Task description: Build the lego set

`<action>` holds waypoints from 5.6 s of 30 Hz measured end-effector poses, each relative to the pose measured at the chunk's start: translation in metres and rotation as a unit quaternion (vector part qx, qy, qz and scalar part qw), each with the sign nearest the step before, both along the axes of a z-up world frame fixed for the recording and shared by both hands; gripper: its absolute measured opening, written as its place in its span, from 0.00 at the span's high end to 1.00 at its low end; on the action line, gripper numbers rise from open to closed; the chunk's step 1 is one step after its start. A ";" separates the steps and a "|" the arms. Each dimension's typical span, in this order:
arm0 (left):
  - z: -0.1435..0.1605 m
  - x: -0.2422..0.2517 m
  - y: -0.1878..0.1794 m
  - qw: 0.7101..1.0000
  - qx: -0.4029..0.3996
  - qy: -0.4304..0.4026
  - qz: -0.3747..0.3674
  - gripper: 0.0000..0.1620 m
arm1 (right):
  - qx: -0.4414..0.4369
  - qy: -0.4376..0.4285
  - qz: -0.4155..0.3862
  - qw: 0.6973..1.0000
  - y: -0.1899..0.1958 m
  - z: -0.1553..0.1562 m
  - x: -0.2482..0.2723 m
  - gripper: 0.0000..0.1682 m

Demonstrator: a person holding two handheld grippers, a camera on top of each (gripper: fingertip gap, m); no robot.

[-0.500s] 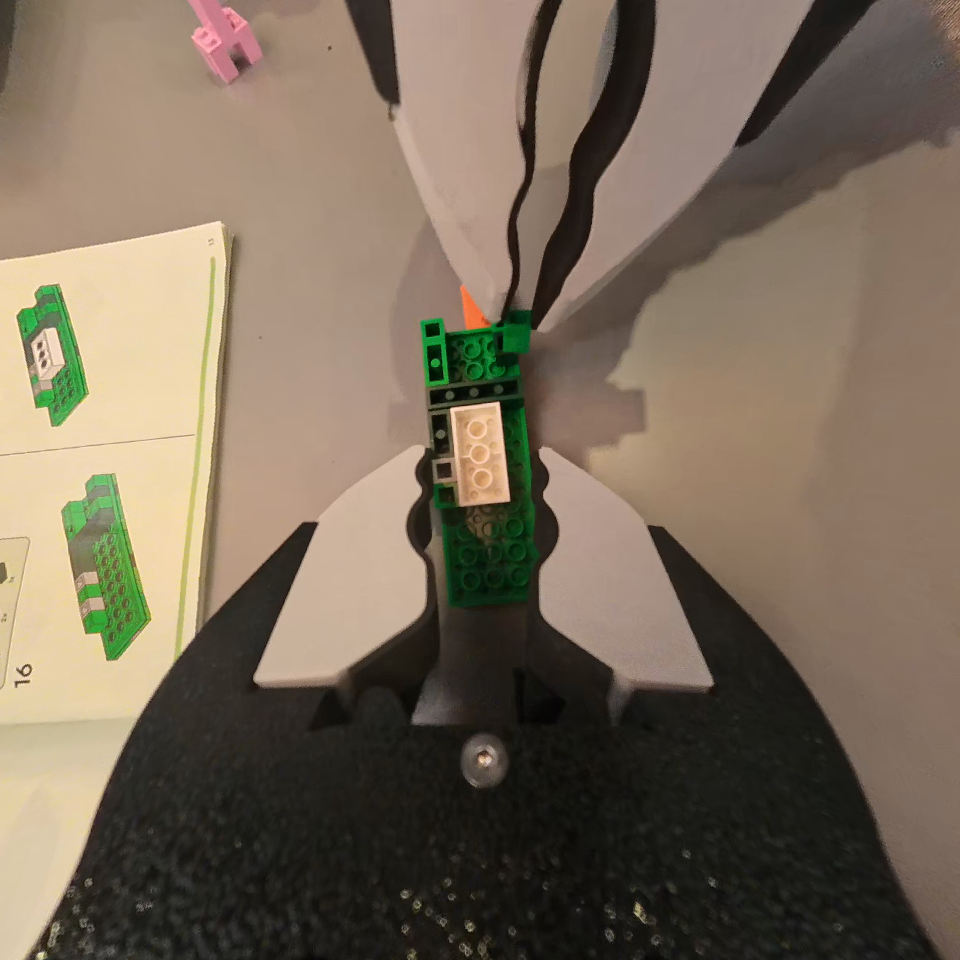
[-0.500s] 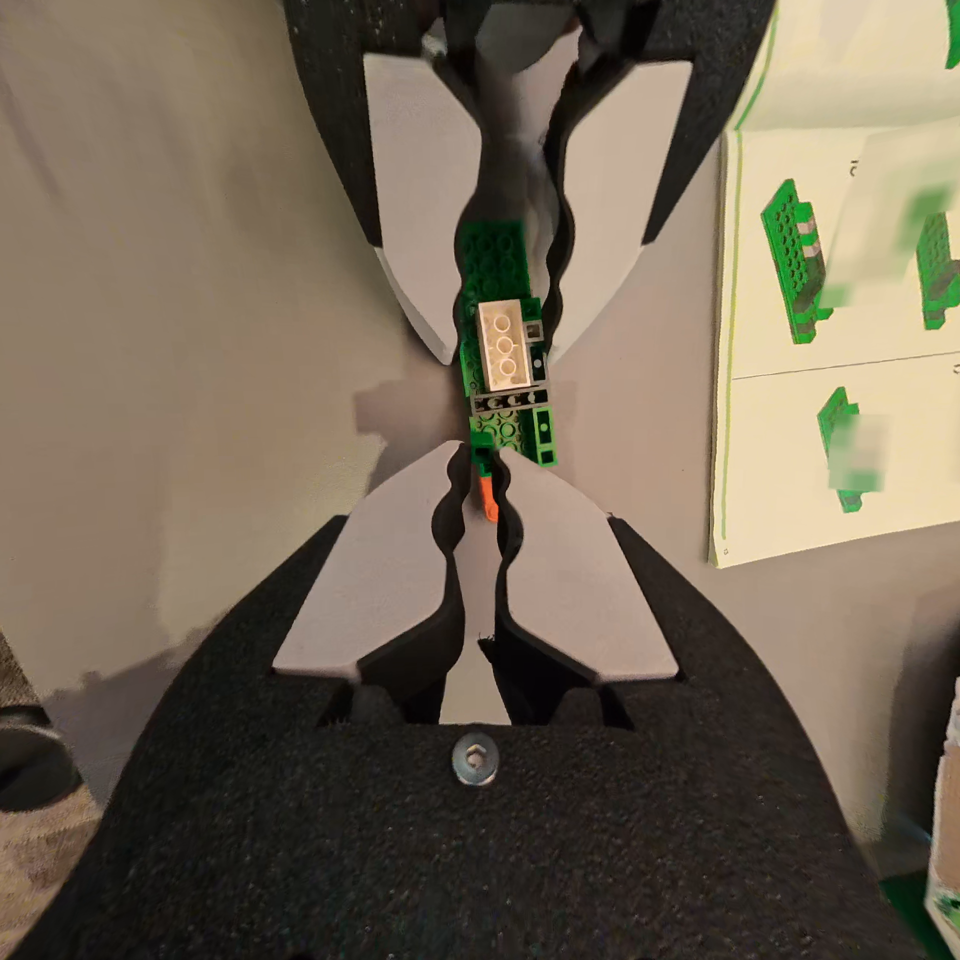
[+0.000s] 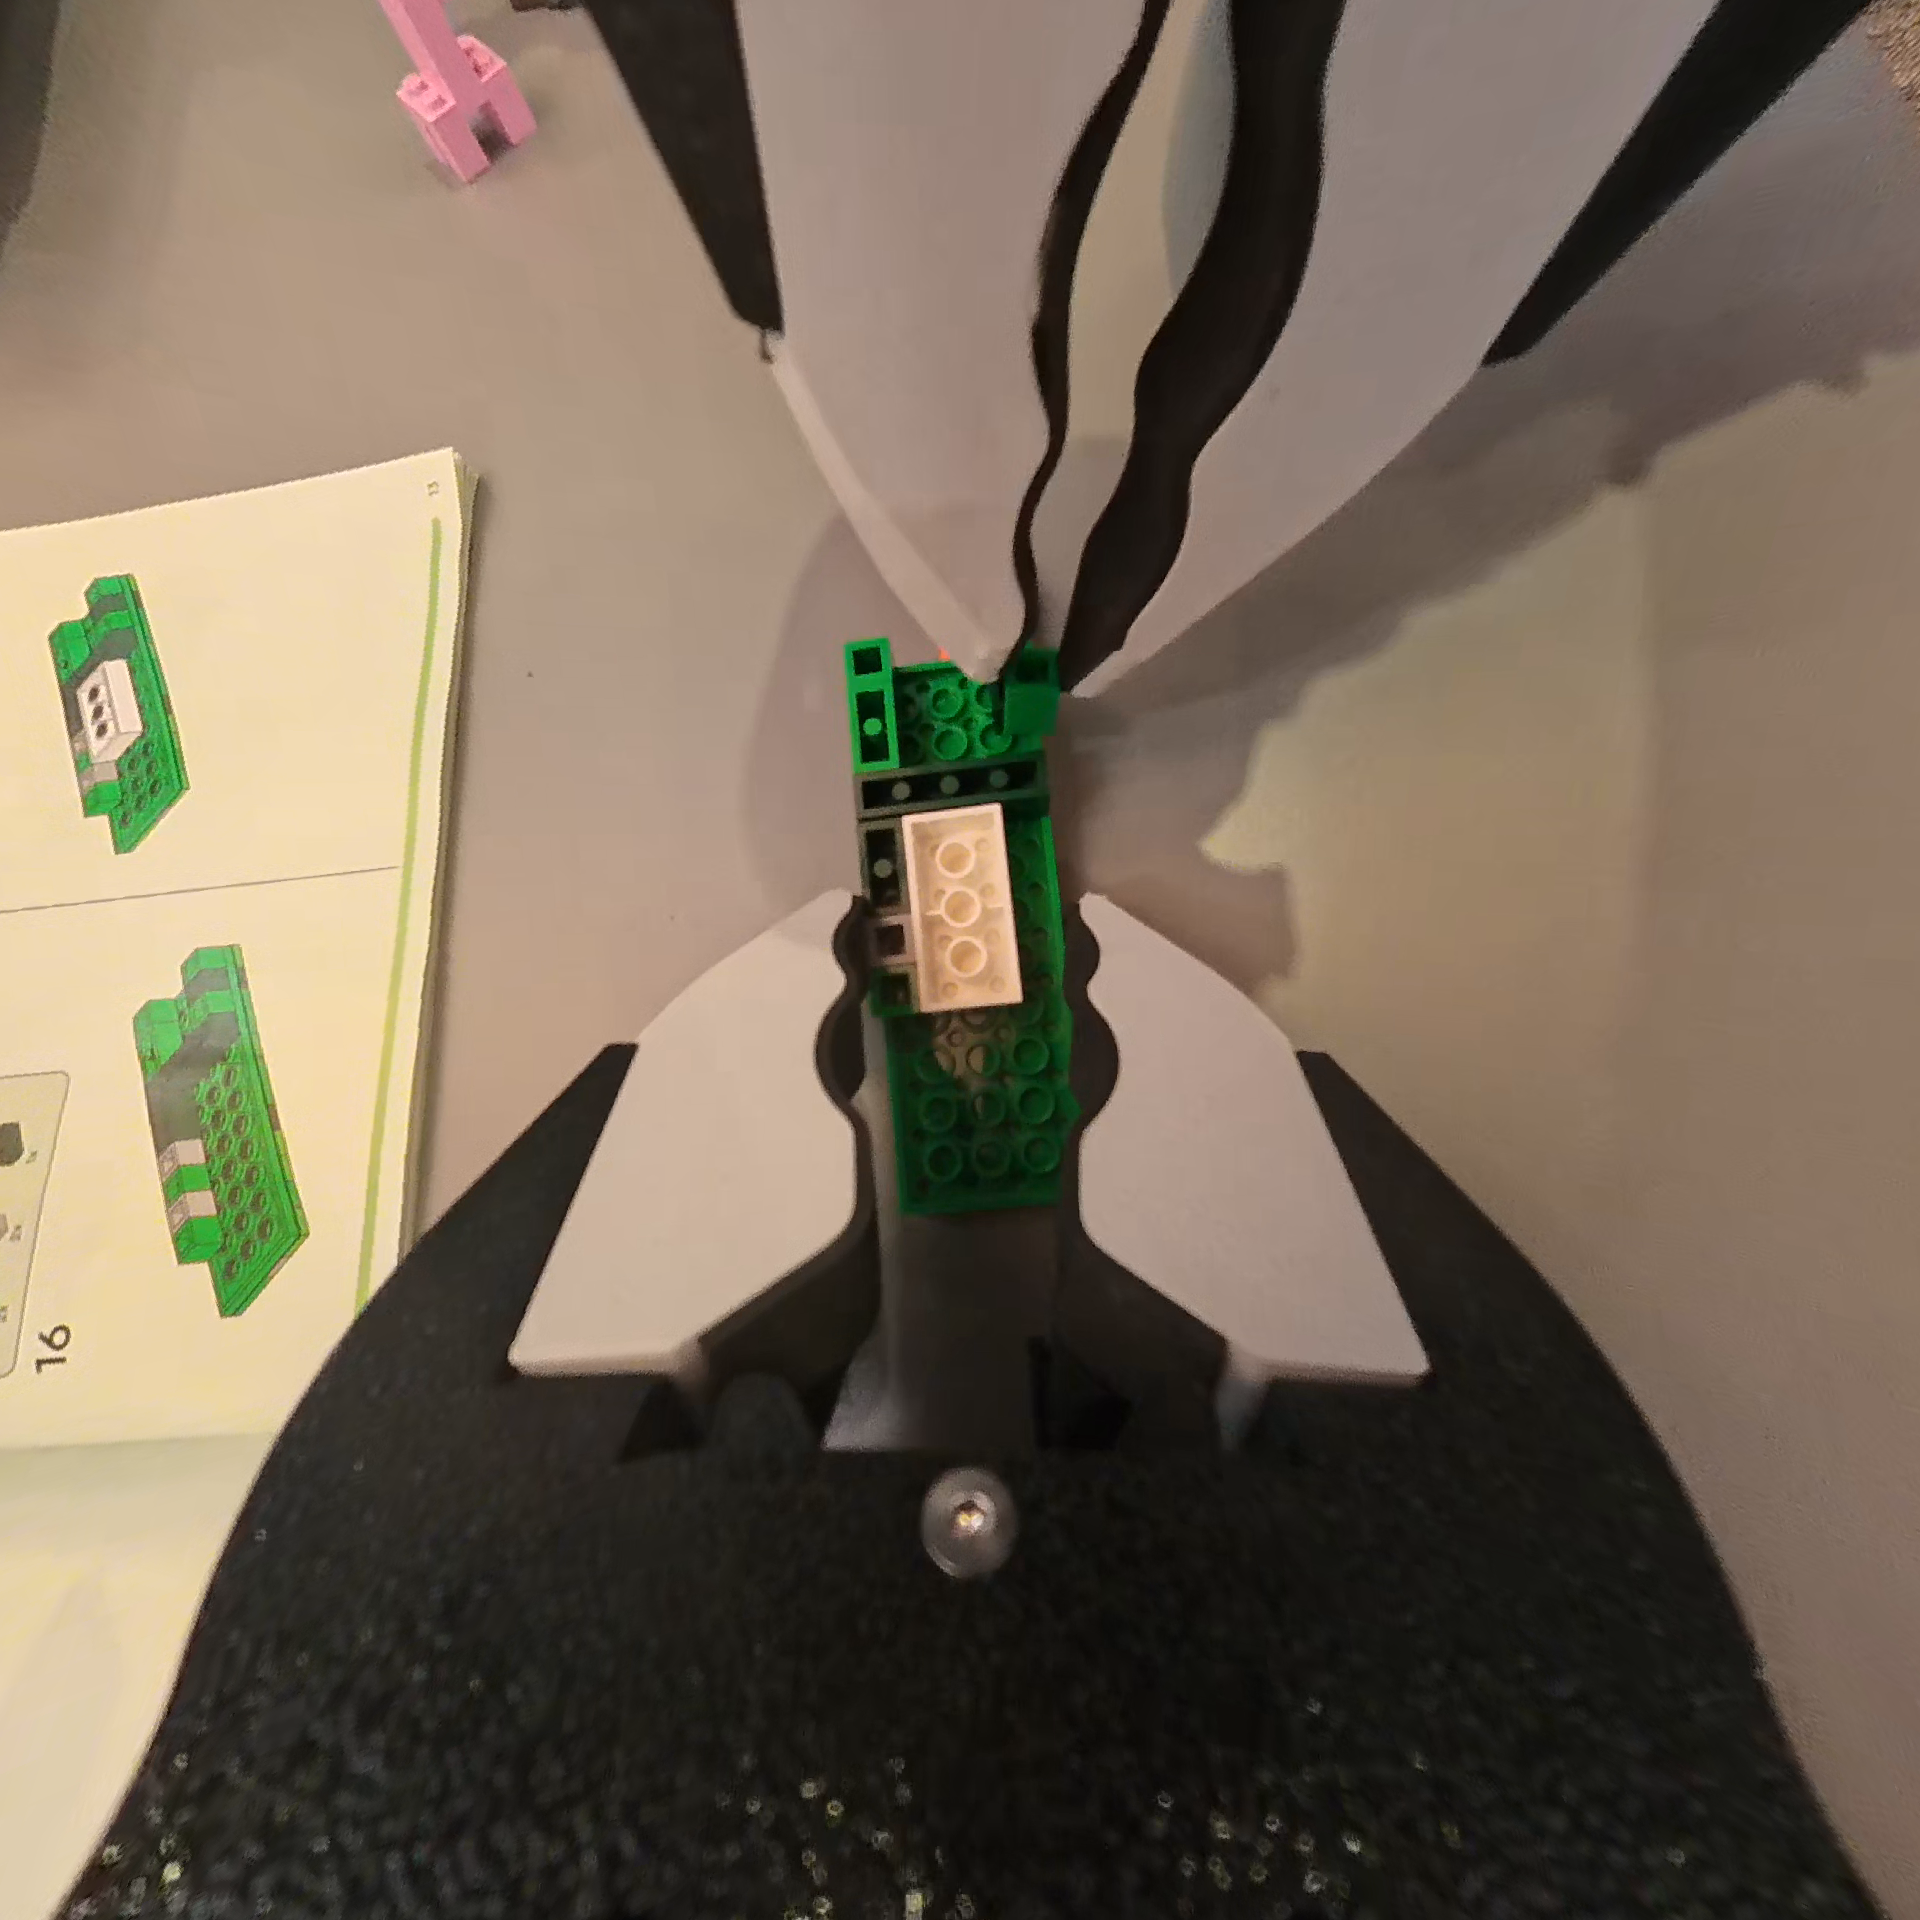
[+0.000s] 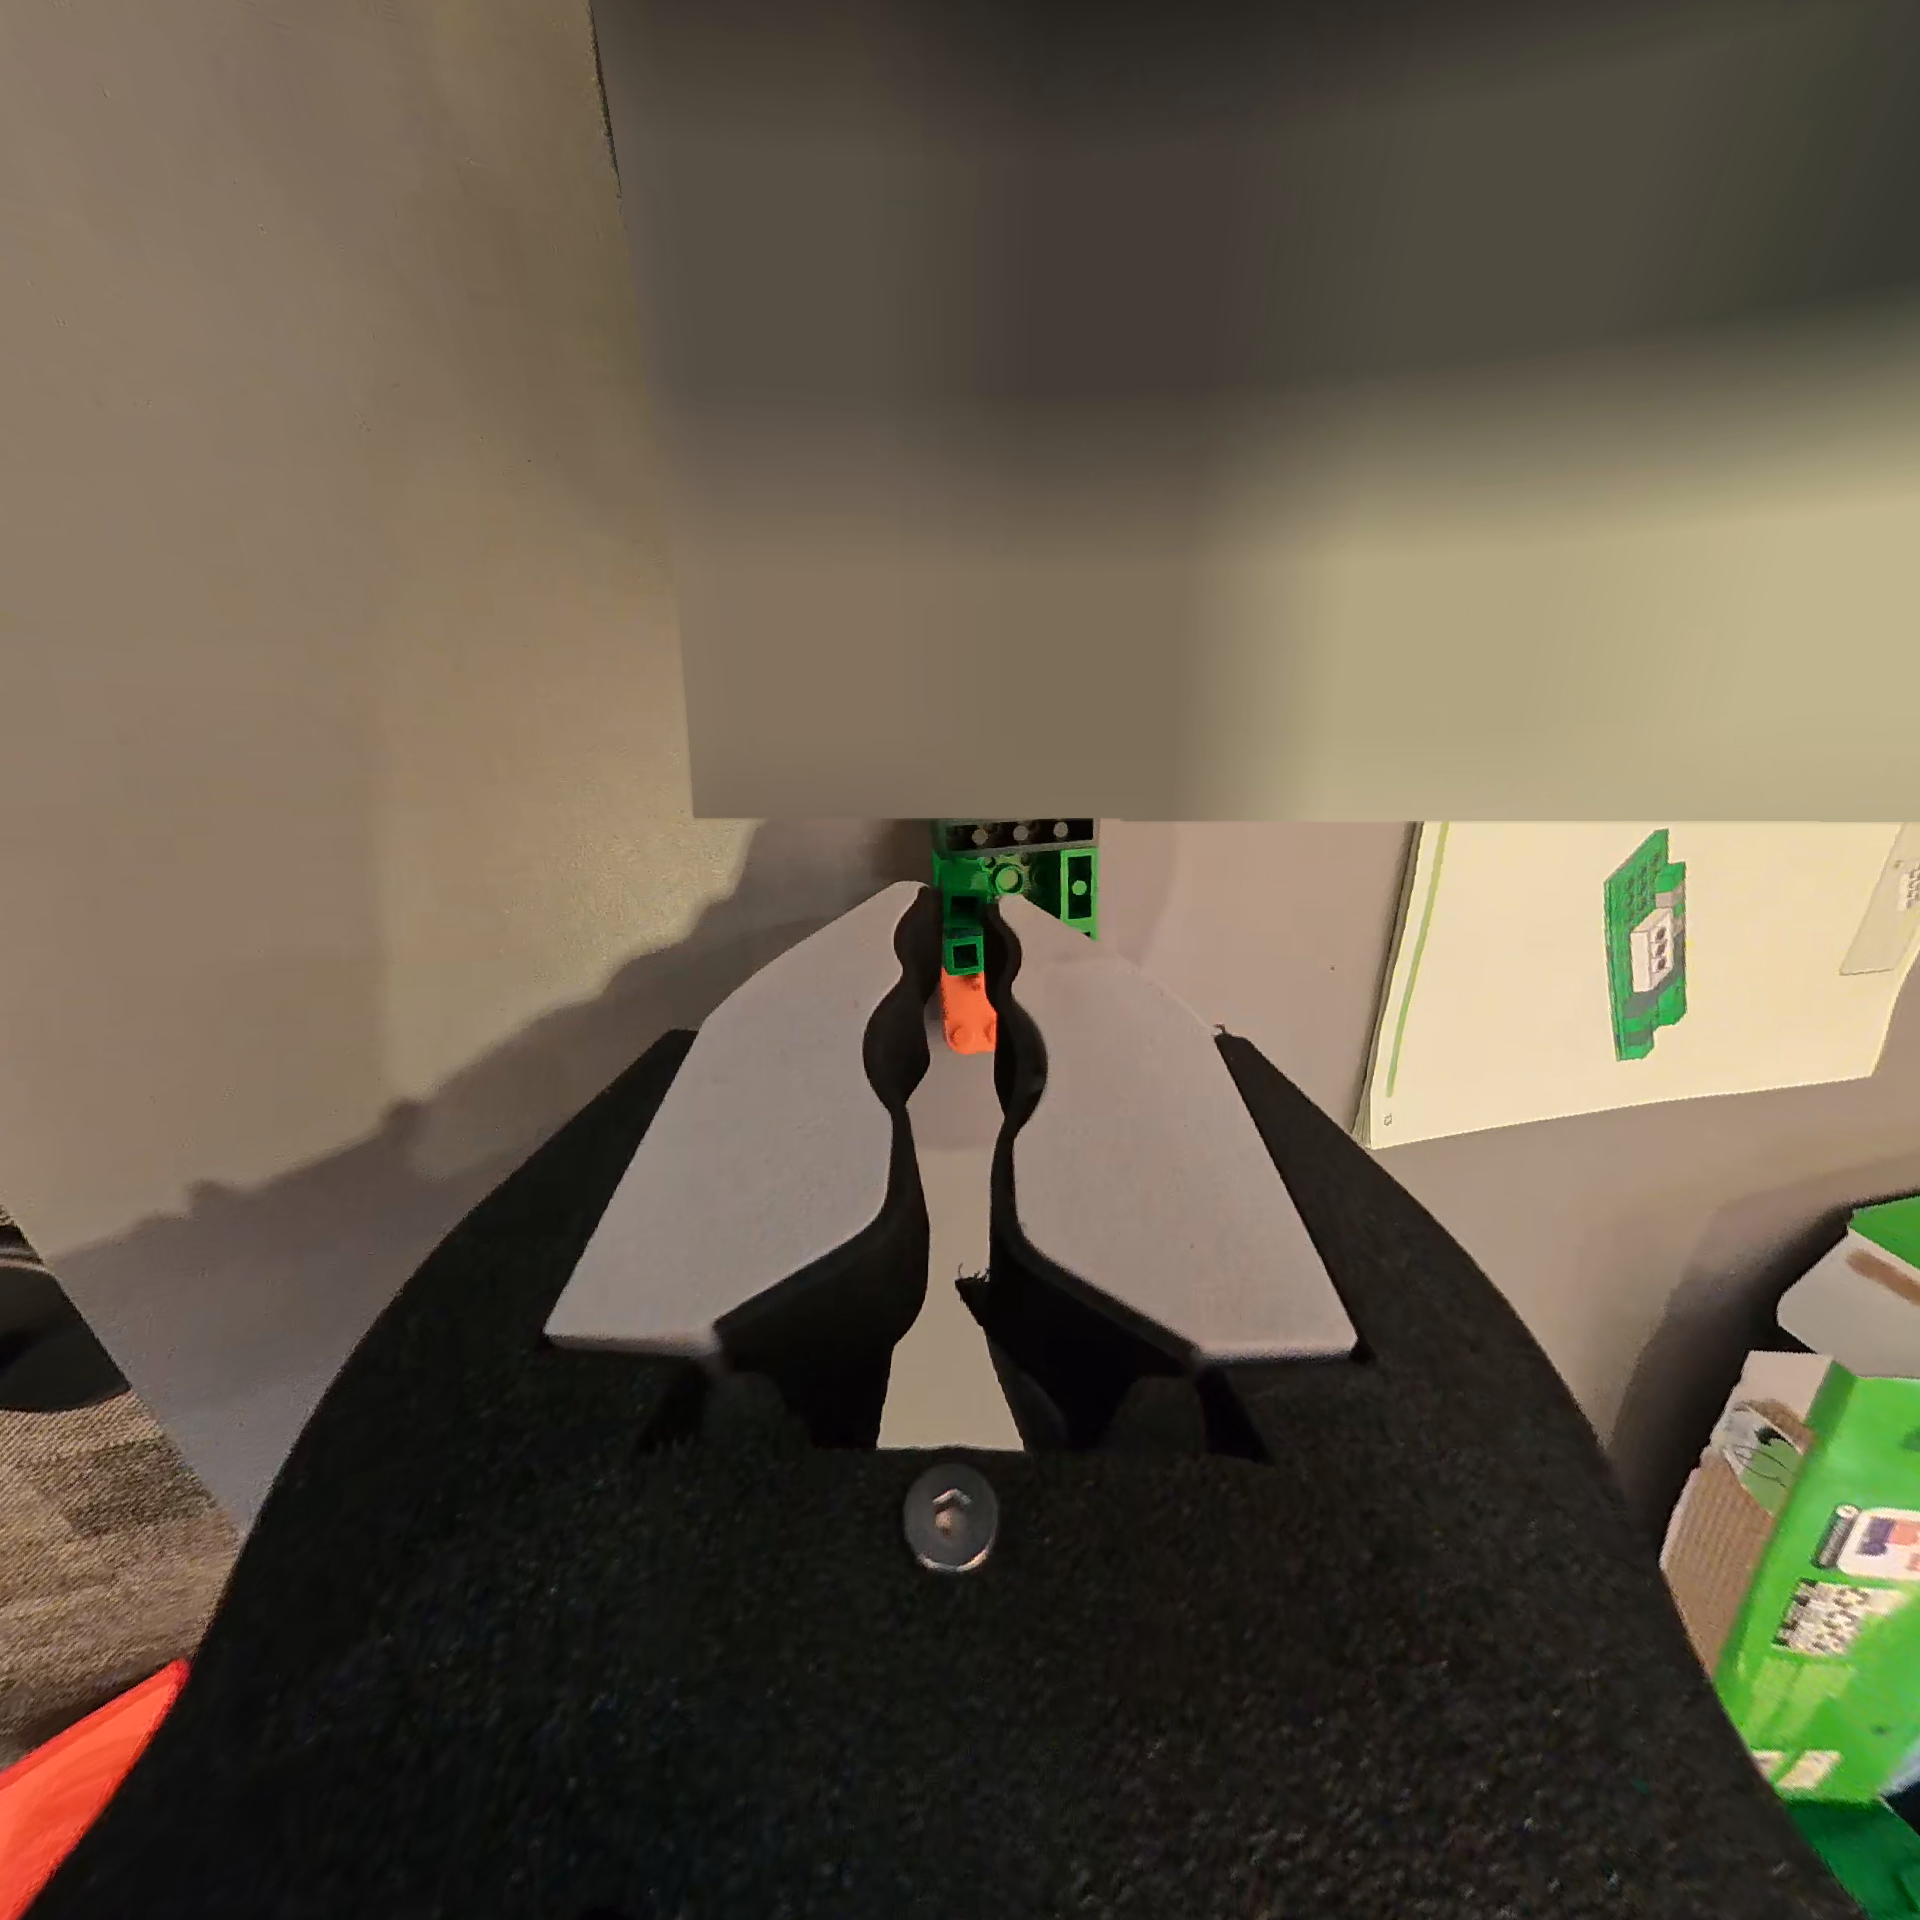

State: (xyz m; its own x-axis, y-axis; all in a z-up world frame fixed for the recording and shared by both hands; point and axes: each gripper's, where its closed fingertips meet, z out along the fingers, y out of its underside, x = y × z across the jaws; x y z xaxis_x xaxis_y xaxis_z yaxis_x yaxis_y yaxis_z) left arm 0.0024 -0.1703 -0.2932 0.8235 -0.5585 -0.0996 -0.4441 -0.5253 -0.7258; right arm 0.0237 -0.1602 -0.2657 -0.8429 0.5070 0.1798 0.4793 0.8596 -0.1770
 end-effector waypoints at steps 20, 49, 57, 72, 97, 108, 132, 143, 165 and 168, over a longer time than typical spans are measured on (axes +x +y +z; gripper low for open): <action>0.000 0.001 0.001 1.000 0.009 -0.008 -0.003 0.78 | 0.028 0.068 0.068 0.995 0.003 -0.008 -0.001 0.95; 0.000 0.003 0.001 1.000 0.011 -0.007 -0.007 0.78 | 0.004 0.059 0.035 0.998 0.001 -0.014 -0.001 0.95; 0.000 0.003 0.001 1.000 0.011 -0.010 -0.007 0.78 | -0.002 0.063 0.029 0.998 0.001 -0.014 -0.003 0.95; 0.000 0.003 0.001 1.000 0.012 -0.019 -0.005 0.78 | -0.019 0.081 0.020 0.996 0.000 -0.015 -0.003 0.92; 0.001 0.002 0.001 1.000 0.011 -0.021 -0.003 0.78 | -0.051 0.094 0.016 0.994 0.000 -0.011 -0.003 0.93; 0.001 0.002 0.001 1.000 0.011 -0.024 -0.003 0.78 | -0.065 0.131 -0.014 0.989 0.005 0.004 0.002 0.87; 0.001 0.002 0.002 1.000 0.011 -0.029 -0.002 0.78 | -0.181 0.297 -0.145 0.926 -0.001 0.004 -0.009 1.00; 0.000 0.003 0.003 0.999 0.012 -0.032 -0.002 0.78 | -0.202 0.260 -0.166 0.930 0.001 -0.009 -0.011 1.00; 0.013 -0.002 0.005 0.998 0.020 -0.061 0.024 0.78 | 0.030 0.410 0.000 0.911 0.006 0.008 -0.002 0.80; 0.021 -0.003 0.005 0.996 0.023 -0.075 0.028 0.78 | 0.079 0.439 0.019 0.895 0.007 0.014 -0.008 0.78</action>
